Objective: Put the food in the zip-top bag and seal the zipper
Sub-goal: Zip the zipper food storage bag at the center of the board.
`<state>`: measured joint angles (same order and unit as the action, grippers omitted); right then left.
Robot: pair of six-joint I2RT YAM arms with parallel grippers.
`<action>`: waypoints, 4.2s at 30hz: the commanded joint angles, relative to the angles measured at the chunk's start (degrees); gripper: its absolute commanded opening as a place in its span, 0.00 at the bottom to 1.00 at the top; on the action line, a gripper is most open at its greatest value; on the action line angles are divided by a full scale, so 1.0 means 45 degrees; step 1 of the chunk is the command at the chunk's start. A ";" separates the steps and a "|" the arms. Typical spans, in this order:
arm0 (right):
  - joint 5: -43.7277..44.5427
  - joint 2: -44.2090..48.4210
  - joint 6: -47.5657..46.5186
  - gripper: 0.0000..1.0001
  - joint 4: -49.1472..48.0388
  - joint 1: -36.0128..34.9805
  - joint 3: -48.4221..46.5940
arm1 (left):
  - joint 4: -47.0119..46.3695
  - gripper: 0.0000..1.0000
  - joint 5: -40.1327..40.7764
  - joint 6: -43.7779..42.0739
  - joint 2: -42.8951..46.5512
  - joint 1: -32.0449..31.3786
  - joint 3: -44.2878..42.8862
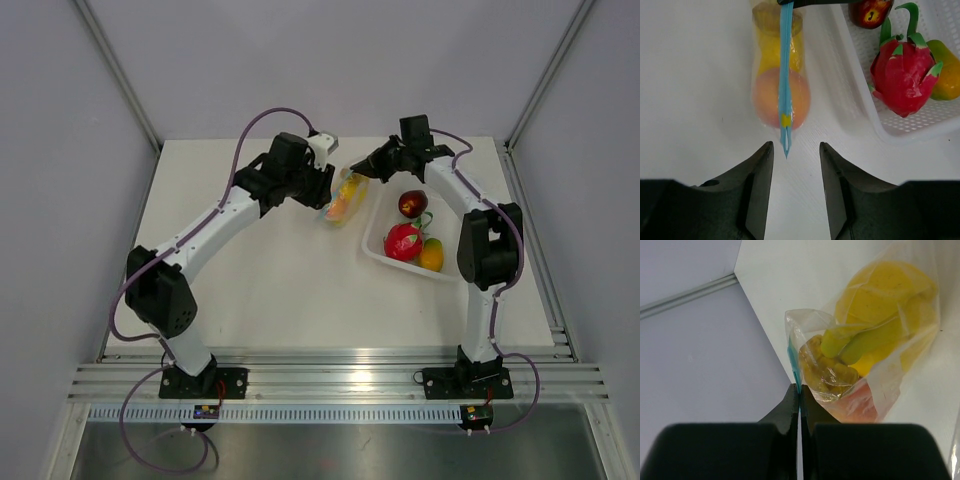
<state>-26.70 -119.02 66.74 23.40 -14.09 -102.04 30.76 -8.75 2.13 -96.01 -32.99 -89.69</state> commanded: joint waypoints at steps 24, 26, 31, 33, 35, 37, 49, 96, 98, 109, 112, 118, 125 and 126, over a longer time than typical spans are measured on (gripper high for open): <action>-0.1059 0.1137 -0.0398 0.00 -0.0609 -0.0444 0.0644 | 0.0078 0.36 0.1750 0.0327 -0.2514 -0.0656 -0.1456; -0.1098 0.1059 -0.0339 0.00 -0.0551 -0.0444 0.0586 | 0.0020 0.39 0.1828 0.0541 -0.1931 -0.0656 -0.0758; -0.1137 0.0962 -0.0281 0.00 -0.0571 -0.0444 0.0450 | -0.1638 0.59 0.2569 0.0329 0.1035 -0.0637 0.2193; -0.1195 0.0864 -0.0203 0.00 -0.0590 -0.0444 0.0391 | -0.1545 0.60 0.2609 0.0133 0.1353 -0.0637 0.2937; -0.1235 0.0786 -0.0183 0.00 -0.0629 -0.0444 0.0293 | -0.1427 0.59 0.2181 0.0054 0.1432 -0.0637 0.3366; -0.1255 0.0747 -0.0163 0.00 -0.0668 -0.0463 0.0234 | -0.1543 0.56 0.2024 0.0268 0.1355 -0.0637 0.3563; -0.1294 0.1136 -0.0124 0.00 -0.0766 -0.0444 0.0605 | -0.1563 0.54 0.1263 0.0503 -0.0011 -0.0656 0.2765; 0.0716 0.3947 -0.5825 0.39 0.1966 -0.1321 0.2226 | -0.3789 0.00 -0.5182 0.2651 0.0007 0.0945 0.2978; 0.1497 0.4047 -0.6431 0.20 0.2337 -0.1926 0.1897 | -0.3887 0.00 -0.5242 0.2768 -0.0168 0.0984 0.3017; 0.1323 0.4378 -0.5145 0.02 0.1676 -0.2787 0.4373 | -0.4200 0.00 -0.5672 0.3315 -0.0520 0.1179 0.2861; 0.1460 0.4574 -0.4969 0.03 0.1598 -0.2905 0.4550 | -0.4121 0.00 -0.5906 0.3354 -0.0676 0.1179 0.2724; 0.1188 0.3736 -0.4599 0.02 0.1130 -0.2905 0.3790 | -0.4122 0.00 -0.6375 0.3452 -0.0833 0.1179 0.2724; 0.1442 0.1296 -0.4109 0.00 0.0738 -0.2554 0.1584 | -0.4532 0.00 -0.7254 0.3726 -0.0755 0.1160 0.3153; 0.1363 0.1312 -0.4108 0.00 0.0777 -0.2534 0.1408 | -0.4512 0.00 -0.7273 0.3687 -0.0678 0.1160 0.3212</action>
<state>-20.84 -110.67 46.46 32.32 -26.24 -90.96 13.30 -34.17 17.23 -99.92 -26.33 -75.53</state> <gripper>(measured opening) 0.009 0.015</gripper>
